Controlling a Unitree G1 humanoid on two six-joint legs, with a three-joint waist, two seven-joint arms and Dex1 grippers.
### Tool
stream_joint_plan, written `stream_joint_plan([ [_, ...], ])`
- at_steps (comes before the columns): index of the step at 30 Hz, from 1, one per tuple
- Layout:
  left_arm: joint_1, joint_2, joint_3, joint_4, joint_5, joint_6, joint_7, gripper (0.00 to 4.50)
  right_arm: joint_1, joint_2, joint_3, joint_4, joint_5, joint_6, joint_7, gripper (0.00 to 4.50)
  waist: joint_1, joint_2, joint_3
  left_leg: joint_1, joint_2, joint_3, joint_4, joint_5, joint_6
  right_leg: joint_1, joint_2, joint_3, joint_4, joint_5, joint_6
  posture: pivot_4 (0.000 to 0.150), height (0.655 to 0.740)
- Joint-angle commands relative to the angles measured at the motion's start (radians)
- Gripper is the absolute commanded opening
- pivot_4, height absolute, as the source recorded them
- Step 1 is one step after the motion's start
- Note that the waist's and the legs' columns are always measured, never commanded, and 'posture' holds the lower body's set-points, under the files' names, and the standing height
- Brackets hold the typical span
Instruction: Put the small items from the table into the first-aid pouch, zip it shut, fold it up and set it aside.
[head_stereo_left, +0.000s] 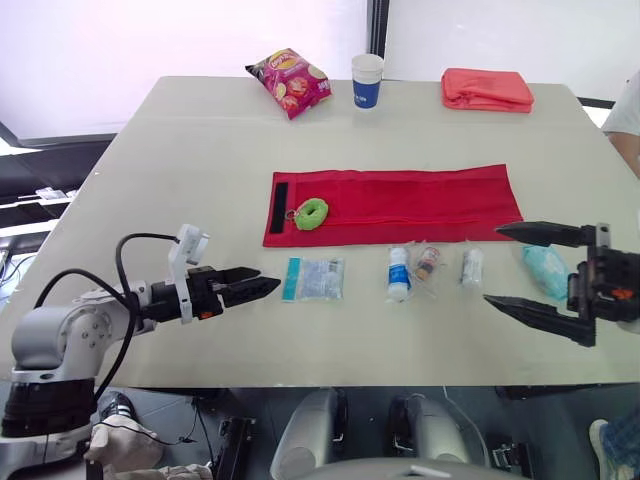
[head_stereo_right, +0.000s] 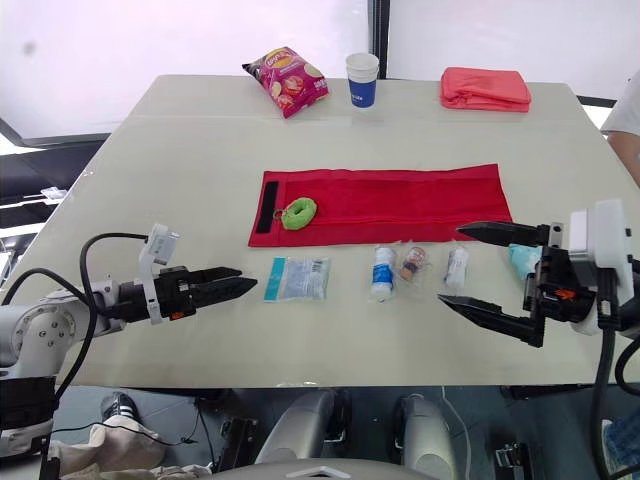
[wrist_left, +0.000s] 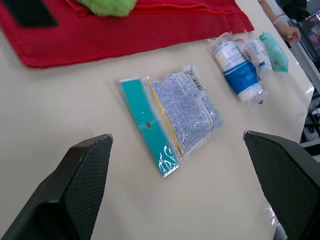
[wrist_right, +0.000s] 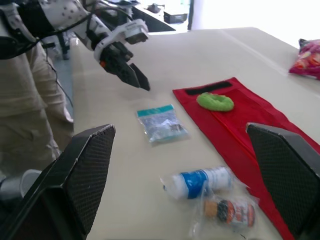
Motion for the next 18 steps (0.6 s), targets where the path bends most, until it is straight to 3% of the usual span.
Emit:
stream_joint_plan([
  [1, -0.122, 0.066, -0.116, 0.075, 0.076, -0.075, -0.143, 4.47, -0.039, -0.027, 0.011, -0.031, 0.042, 0.017, -0.004, 4.5, 0.008, -0.001, 0.0, 0.001, 0.0, 0.0, 0.0, 0.0, 0.0, 0.0, -0.001, -0.001, 0.0, 0.0, 0.0, 0.15, 0.74],
  [5, -0.371, 0.075, -0.371, 0.277, 0.257, -0.219, -0.381, 4.47, -0.027, -0.043, -0.013, -0.024, 0.046, 0.031, 0.02, 4.5, 0.019, -0.002, 0.001, 0.0, -0.001, 0.0, 0.001, 0.0, 0.0, 0.0, -0.003, -0.002, -0.001, 0.001, 0.0, 0.15, 0.74],
  [9, -0.582, 0.001, -0.549, 0.541, 0.449, -0.423, -0.547, 4.47, 0.003, -0.046, -0.068, -0.042, 0.059, 0.044, 0.004, 4.5, 0.01, -0.003, 0.001, -0.001, 0.0, 0.001, 0.0, 0.0, 0.001, 0.0, -0.004, -0.003, -0.002, 0.006, 0.001, 0.15, 0.74],
  [14, -0.775, -0.113, -0.707, 0.82, 0.603, -0.629, -0.701, 4.47, 0.071, -0.031, -0.15, -0.091, 0.081, 0.064, -0.032, 4.5, 0.009, -0.008, 0.004, -0.002, 0.0, 0.001, 0.001, 0.002, 0.005, 0.0, -0.004, -0.006, -0.002, 0.006, 0.002, 0.15, 0.74],
  [18, -0.891, -0.183, -0.867, 1.011, 0.634, -0.802, -0.713, 4.47, 0.136, -0.016, -0.207, -0.139, 0.103, 0.073, -0.069, 4.5, 0.011, -0.009, 0.005, -0.002, 0.0, 0.0, 0.001, 0.002, 0.006, 0.001, -0.004, -0.007, -0.002, 0.006, 0.002, 0.15, 0.74],
])
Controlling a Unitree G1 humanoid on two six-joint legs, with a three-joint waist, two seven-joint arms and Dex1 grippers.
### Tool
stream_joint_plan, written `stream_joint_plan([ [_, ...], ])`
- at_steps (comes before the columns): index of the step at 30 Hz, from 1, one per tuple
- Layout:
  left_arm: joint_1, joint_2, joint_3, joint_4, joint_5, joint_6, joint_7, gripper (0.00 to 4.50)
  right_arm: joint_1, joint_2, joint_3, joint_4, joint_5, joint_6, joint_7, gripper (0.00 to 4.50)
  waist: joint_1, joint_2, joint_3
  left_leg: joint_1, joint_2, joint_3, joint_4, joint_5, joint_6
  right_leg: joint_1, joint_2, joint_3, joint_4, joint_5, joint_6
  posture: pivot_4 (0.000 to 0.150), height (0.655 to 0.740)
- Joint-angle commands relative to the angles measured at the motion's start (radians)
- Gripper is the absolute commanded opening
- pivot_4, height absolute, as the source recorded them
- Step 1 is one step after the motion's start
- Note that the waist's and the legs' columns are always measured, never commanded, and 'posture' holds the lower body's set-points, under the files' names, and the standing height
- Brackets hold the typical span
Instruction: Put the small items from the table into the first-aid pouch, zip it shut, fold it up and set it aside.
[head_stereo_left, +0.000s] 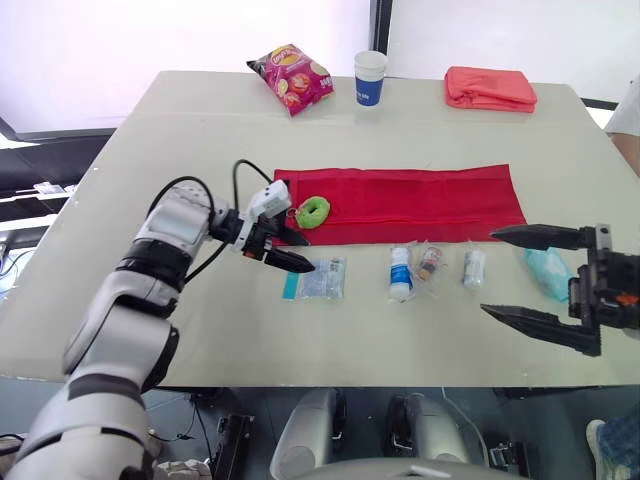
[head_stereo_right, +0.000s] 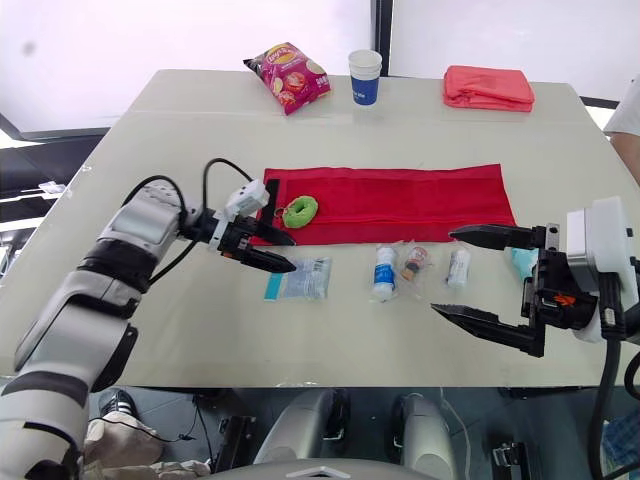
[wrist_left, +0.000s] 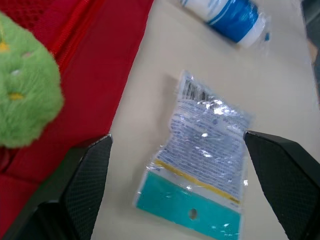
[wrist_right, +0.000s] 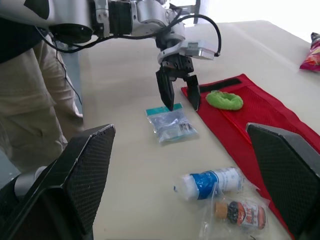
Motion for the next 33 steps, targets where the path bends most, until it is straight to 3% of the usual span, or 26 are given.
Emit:
stream_joint_plan([
  [1, -0.057, -0.025, -0.094, 0.115, 0.015, -0.123, -0.07, 4.47, 0.024, 0.007, -0.063, -0.052, 0.032, 0.002, -0.024, 4.5, 0.002, 0.0, 0.0, 0.0, 0.0, 0.0, 0.001, 0.0, 0.0, 0.0, 0.0, 0.0, 0.0, 0.0, 0.0, 0.15, 0.74],
  [4, -0.111, -0.056, -0.2, 0.164, -0.02, -0.186, -0.07, 4.47, 0.064, 0.021, -0.096, -0.08, 0.046, 0.003, -0.051, 4.5, 0.003, 0.0, 0.0, 0.0, 0.0, 0.0, 0.001, -0.001, 0.002, 0.0, -0.001, 0.0, 0.0, -0.001, 0.002, 0.15, 0.74],
  [6, -0.13, -0.06, -0.265, 0.16, -0.061, -0.211, -0.07, 3.98, 0.082, 0.027, -0.108, -0.094, 0.051, 0.0, -0.069, 4.5, 0.003, 0.0, 0.0, 0.0, 0.0, -0.001, 0.002, -0.003, 0.005, 0.001, -0.001, -0.001, 0.0, -0.001, 0.005, 0.15, 0.74],
  [7, -0.133, -0.054, -0.294, 0.144, -0.089, -0.21, -0.07, 3.54, 0.087, 0.03, -0.11, -0.099, 0.053, -0.001, -0.076, 4.5, 0.001, 0.0, 0.0, 0.0, 0.0, -0.001, 0.003, -0.003, 0.005, 0.001, -0.002, -0.001, 0.0, -0.001, 0.006, 0.15, 0.74],
  [10, -0.134, -0.023, -0.38, 0.08, -0.169, -0.208, -0.07, 2.75, 0.099, 0.037, -0.112, -0.112, 0.058, -0.005, -0.095, 4.5, -0.003, 0.0, 0.0, 0.0, 0.0, 0.0, 0.003, -0.003, 0.006, 0.001, -0.002, -0.001, 0.0, 0.0, 0.004, 0.15, 0.74],
  [13, -0.124, 0.007, -0.466, 0.039, -0.199, -0.238, -0.07, 1.56, 0.114, 0.043, -0.111, -0.122, 0.057, -0.011, -0.109, 4.5, -0.003, 0.0, 0.0, -0.001, 0.0, 0.0, 0.004, -0.002, 0.004, 0.0, -0.002, -0.001, 0.0, 0.001, 0.002, 0.15, 0.74],
  [16, -0.112, 0.017, -0.505, 0.051, -0.205, -0.277, -0.07, 0.08, 0.116, 0.045, -0.1, -0.122, 0.05, -0.018, -0.115, 4.5, -0.005, 0.0, 0.0, -0.001, -0.001, 0.0, 0.004, -0.002, 0.004, 0.001, -0.002, -0.001, 0.0, 0.001, 0.002, 0.15, 0.74],
  [22, -0.1, 0.044, -0.47, 0.049, -0.293, -0.206, -0.07, 0.03, 0.112, 0.043, -0.078, -0.113, 0.036, -0.029, -0.122, 4.5, -0.007, 0.0, 0.0, -0.001, 0.0, 0.0, 0.008, -0.005, 0.009, 0.001, -0.001, -0.001, 0.002, -0.001, 0.006, 0.15, 0.74],
  [26, -0.06, 0.131, -0.358, -0.076, -0.434, 0.003, -0.07, 0.03, 0.105, 0.069, -0.042, -0.122, 0.041, -0.027, -0.196, 4.5, -0.013, -0.001, 0.001, -0.001, 0.0, 0.0, 0.008, -0.005, 0.008, 0.001, -0.001, -0.001, 0.002, -0.001, 0.006, 0.15, 0.74],
  [30, 0.064, 0.199, -0.072, -0.287, -0.557, 0.296, 0.045, 0.03, 0.04, 0.142, 0.121, -0.157, 0.074, -0.002, -0.44, 4.5, -0.027, -0.001, 0.001, -0.003, 0.0, -0.001, 0.01, -0.003, 0.005, 0.0, -0.001, -0.001, 0.003, -0.001, 0.006, 0.15, 0.74],
  [33, 0.192, 0.192, 0.158, -0.51, -0.696, 0.508, 0.294, 0.03, -0.039, 0.18, 0.277, -0.154, 0.065, 0.05, -0.603, 4.5, -0.03, -0.001, 0.001, -0.003, 0.0, -0.003, 0.011, -0.003, 0.005, 0.0, -0.002, -0.002, 0.004, -0.001, 0.006, 0.15, 0.74],
])
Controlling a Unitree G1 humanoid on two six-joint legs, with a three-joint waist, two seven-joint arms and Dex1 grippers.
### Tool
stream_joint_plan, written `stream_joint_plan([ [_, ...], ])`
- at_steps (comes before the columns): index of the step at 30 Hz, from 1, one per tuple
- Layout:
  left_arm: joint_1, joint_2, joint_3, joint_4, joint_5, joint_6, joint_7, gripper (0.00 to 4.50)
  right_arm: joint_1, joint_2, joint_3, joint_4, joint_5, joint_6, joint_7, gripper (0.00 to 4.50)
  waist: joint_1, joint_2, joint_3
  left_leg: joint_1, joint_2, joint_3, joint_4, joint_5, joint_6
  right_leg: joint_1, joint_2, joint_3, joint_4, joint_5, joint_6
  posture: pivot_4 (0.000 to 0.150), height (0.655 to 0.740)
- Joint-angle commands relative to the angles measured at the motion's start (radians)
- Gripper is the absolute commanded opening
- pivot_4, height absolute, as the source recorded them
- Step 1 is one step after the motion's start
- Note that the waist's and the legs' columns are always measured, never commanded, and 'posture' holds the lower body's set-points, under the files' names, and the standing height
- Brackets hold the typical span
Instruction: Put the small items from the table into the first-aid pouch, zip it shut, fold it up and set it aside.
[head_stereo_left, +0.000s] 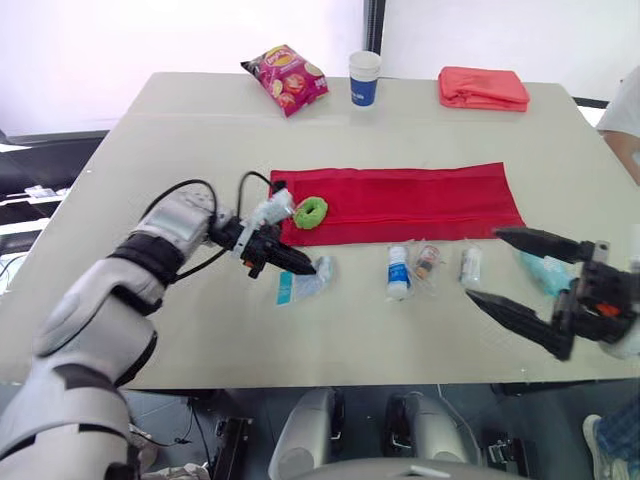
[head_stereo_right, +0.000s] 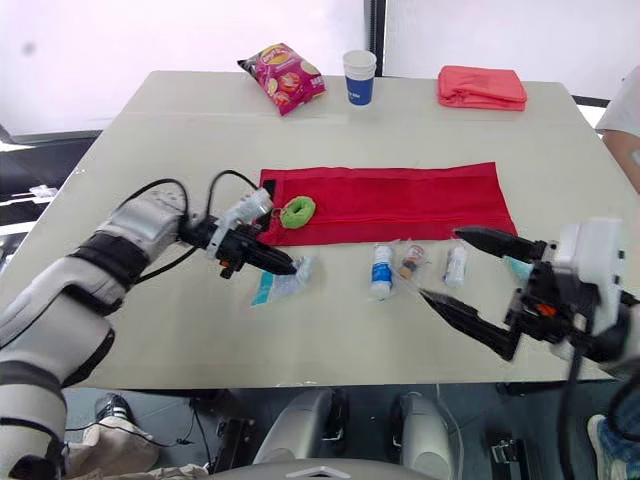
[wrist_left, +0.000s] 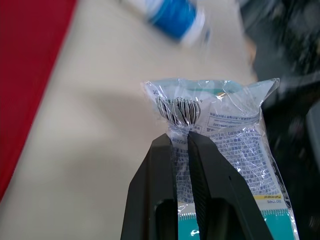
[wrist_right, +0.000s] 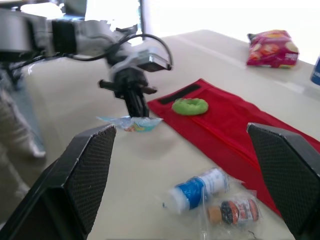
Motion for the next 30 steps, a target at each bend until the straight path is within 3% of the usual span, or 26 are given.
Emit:
stream_joint_plan([
  [1, 0.12, -0.034, 0.301, -0.277, -0.205, 0.254, 0.324, 0.03, -0.097, 0.049, 0.177, -0.001, -0.006, 0.068, -0.218, 4.5, -0.001, 0.0, 0.0, 0.0, 0.0, 0.0, 0.0, 0.0, 0.0, 0.0, 0.0, 0.0, 0.0, 0.0, 0.0, 0.15, 0.74],
  [4, 0.242, -0.162, 0.522, -0.454, -0.344, 0.366, 0.695, 0.03, -0.194, 0.134, 0.321, 0.069, -0.025, 0.126, -0.346, 4.5, 0.001, 0.0, 0.0, -0.001, 0.0, -0.002, 0.002, 0.0, 0.0, 0.0, -0.003, 0.001, 0.0, 0.0, 0.001, 0.15, 0.74],
  [7, 0.34, -0.315, 0.639, -0.621, -0.378, 0.376, 1.016, 0.03, -0.287, 0.253, 0.415, 0.154, 0.034, 0.171, -0.463, 4.5, 0.001, 0.0, 0.0, -0.001, -0.001, -0.003, 0.002, 0.0, 0.0, 0.001, -0.003, 0.004, 0.001, 0.001, 0.003, 0.15, 0.74],
  [11, 0.382, -0.454, 0.701, -0.716, -0.356, 0.383, 1.274, 0.03, -0.366, 0.337, 0.471, 0.231, 0.136, 0.227, -0.543, 4.5, 0.002, 0.0, 0.0, 0.0, -0.001, -0.002, 0.003, 0.001, -0.001, 0.001, -0.002, 0.004, 0.004, 0.003, 0.001, 0.15, 0.74],
  [16, 0.394, -0.536, 0.709, -0.753, -0.312, 0.376, 1.389, 0.03, -0.463, 0.445, 0.508, 0.362, 0.172, 0.246, -0.611, 4.5, 0.002, 0.0, 0.0, 0.003, -0.001, 0.0, 0.003, 0.001, -0.002, 0.002, 0.001, 0.006, 0.006, 0.003, 0.001, 0.15, 0.74],
  [25, 0.415, -0.567, 0.723, -0.803, -0.329, 0.398, 1.413, 0.03, -0.512, 0.563, 0.505, 0.454, 0.15, 0.248, -0.703, 4.5, 0.0, 0.0, 0.0, 0.004, -0.001, 0.002, 0.003, 0.001, -0.002, 0.002, 0.003, 0.01, 0.006, 0.003, 0.001, 0.15, 0.74],
  [29, 0.423, -0.578, 0.725, -0.821, -0.337, 0.4, 1.412, 0.0, -0.516, 0.616, 0.49, 0.464, 0.147, 0.237, -0.746, 3.39, 0.0, 0.0, 0.0, 0.004, -0.001, 0.002, 0.003, 0.001, -0.002, 0.002, 0.003, 0.011, 0.006, 0.003, 0.001, 0.15, 0.74],
  [30, 0.426, -0.579, 0.727, -0.825, -0.34, 0.402, 1.412, 0.0, -0.515, 0.623, 0.489, 0.463, 0.144, 0.237, -0.753, 2.73, 0.0, 0.0, 0.0, 0.004, -0.001, 0.002, 0.003, 0.001, -0.002, 0.002, 0.003, 0.011, 0.006, 0.003, 0.001, 0.15, 0.74],
])
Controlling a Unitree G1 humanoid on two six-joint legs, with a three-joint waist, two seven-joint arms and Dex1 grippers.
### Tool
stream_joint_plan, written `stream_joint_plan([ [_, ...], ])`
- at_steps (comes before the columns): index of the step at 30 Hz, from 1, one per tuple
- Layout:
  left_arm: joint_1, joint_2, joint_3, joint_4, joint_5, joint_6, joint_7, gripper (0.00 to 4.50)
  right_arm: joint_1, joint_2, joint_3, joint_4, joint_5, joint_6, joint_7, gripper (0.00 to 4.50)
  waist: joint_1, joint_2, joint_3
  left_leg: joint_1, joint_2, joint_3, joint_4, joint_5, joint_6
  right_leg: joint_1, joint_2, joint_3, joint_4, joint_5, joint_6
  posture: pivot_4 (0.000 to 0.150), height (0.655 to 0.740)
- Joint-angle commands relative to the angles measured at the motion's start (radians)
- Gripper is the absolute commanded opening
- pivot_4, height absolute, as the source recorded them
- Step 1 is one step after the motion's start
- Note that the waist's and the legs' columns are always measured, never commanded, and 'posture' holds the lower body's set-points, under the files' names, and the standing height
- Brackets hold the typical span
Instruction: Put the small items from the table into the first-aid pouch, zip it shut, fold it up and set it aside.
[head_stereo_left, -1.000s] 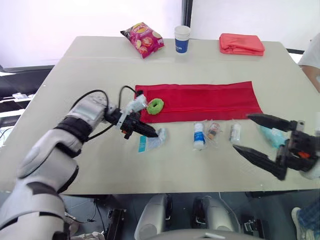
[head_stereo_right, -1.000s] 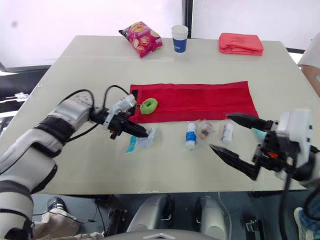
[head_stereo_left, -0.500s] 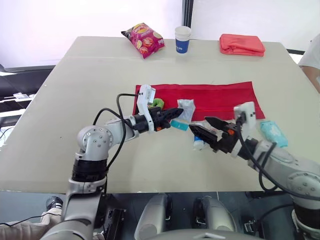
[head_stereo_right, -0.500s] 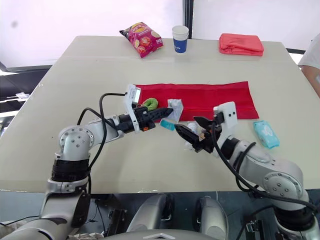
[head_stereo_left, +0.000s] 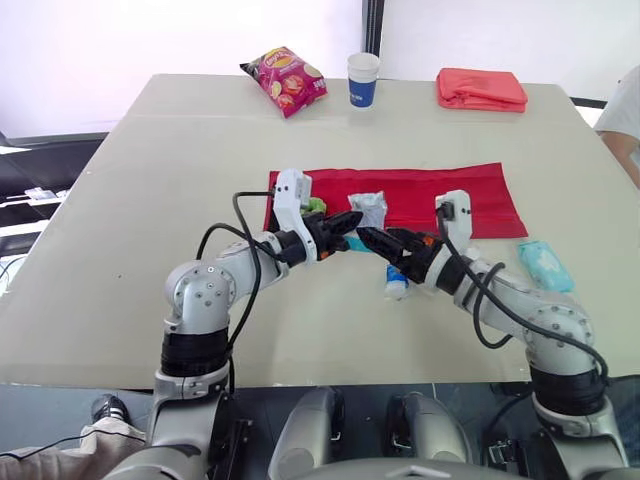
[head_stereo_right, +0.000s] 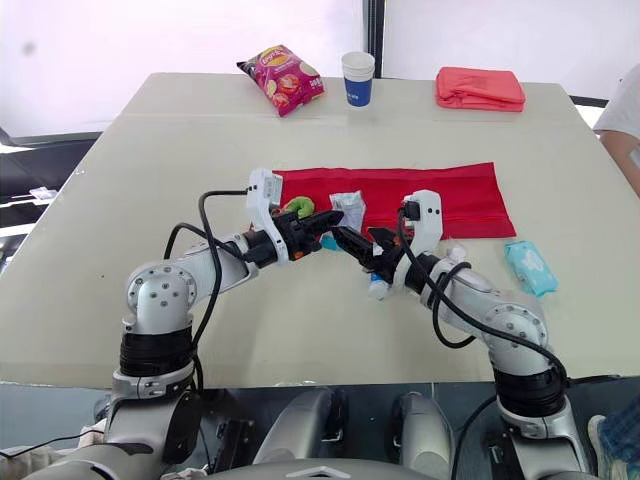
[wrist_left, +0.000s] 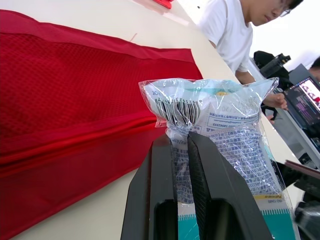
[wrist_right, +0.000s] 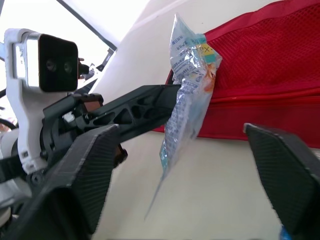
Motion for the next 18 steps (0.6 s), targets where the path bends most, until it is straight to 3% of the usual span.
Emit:
stream_joint_plan([
  [1, 0.001, -0.007, 0.021, -0.054, -0.025, -0.001, -0.002, 0.0, -0.014, 0.019, -0.025, -0.025, 0.004, -0.012, -0.024, 2.21, 0.0, 0.0, 0.0, 0.0, 0.0, 0.0, 0.0, 0.0, 0.0, 0.0, 0.0, 0.0, 0.0, 0.0, 0.0, 0.15, 0.74],
  [6, 0.025, -0.016, 0.032, -0.079, -0.044, 0.005, 0.006, 0.0, 0.001, 0.042, -0.04, -0.038, 0.007, -0.02, -0.055, 0.15, -0.001, 0.0, 0.0, 0.0, 0.0, 0.0, 0.0, 0.0, 0.0, 0.0, 0.0, 0.001, 0.0, 0.0, 0.0, 0.15, 0.74],
  [9, 0.047, 0.004, 0.042, -0.103, -0.074, 0.023, -0.018, 0.0, 0.012, 0.035, -0.047, -0.049, 0.023, -0.01, -0.066, 0.06, -0.001, 0.0, 0.0, 0.0, 0.0, 0.0, 0.0, 0.0, 0.0, 0.0, 0.0, 0.001, 0.0, 0.0, 0.0, 0.15, 0.74],
  [13, 0.098, 0.088, 0.078, -0.138, -0.144, 0.052, -0.116, 1.6, 0.021, -0.042, -0.068, -0.059, 0.123, 0.05, -0.042, 0.06, -0.001, 0.0, 0.0, 0.0, 0.0, 0.001, -0.001, 0.0, 0.0, -0.001, 0.001, 0.001, 0.0, 0.0, 0.0, 0.15, 0.74],
  [18, 0.155, 0.243, 0.092, -0.114, -0.201, 0.079, -0.363, 3.33, 0.035, -0.215, -0.083, -0.057, 0.289, 0.145, 0.04, 0.06, -0.002, 0.001, 0.0, 0.001, 0.001, 0.001, -0.002, -0.001, -0.003, -0.002, 0.0, 0.002, -0.001, 0.0, 0.0, 0.15, 0.74],
])
